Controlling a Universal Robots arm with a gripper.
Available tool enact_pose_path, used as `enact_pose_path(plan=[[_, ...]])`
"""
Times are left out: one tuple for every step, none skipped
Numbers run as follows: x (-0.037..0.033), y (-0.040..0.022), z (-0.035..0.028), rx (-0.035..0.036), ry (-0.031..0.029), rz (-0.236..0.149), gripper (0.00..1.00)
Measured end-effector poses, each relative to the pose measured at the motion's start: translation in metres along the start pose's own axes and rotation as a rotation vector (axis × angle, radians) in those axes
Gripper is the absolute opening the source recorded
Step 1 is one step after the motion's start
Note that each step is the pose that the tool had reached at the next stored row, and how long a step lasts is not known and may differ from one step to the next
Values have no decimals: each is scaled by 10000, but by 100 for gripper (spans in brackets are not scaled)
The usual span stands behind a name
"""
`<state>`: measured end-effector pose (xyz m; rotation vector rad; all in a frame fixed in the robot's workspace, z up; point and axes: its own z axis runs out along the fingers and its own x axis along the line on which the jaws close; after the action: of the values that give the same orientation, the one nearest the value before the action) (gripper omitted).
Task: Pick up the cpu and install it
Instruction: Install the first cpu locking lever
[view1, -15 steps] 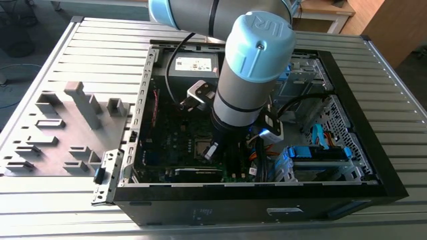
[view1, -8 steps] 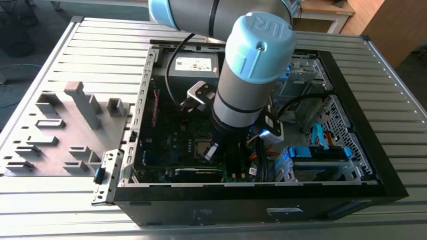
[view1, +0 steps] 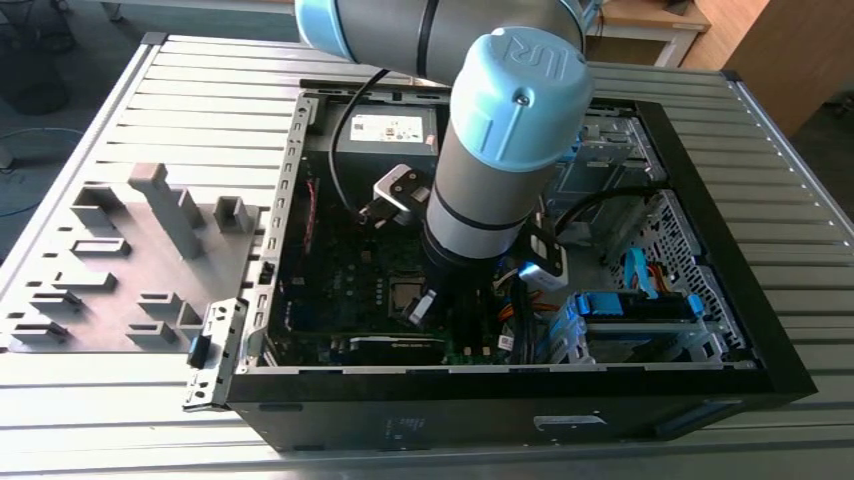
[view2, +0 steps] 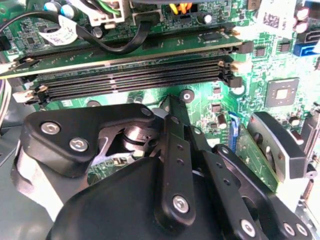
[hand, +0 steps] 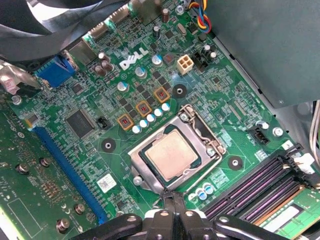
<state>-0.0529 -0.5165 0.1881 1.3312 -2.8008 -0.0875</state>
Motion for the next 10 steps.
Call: enact_pose_path(plan=[[0, 0, 0, 0, -1, -1, 11], [0, 0, 0, 0, 0, -1, 11], [1, 0, 0, 0, 0, -1, 11], [1, 0, 0, 0, 0, -1, 11], [2, 0, 0, 0, 0, 0, 11], [2, 1, 0, 0, 0, 0, 11], [2, 1, 0, 0, 0, 0, 11], [2, 1, 0, 0, 0, -12, 11], [2, 1, 0, 0, 2, -52, 11], [2, 1, 0, 1, 7, -120, 11]])
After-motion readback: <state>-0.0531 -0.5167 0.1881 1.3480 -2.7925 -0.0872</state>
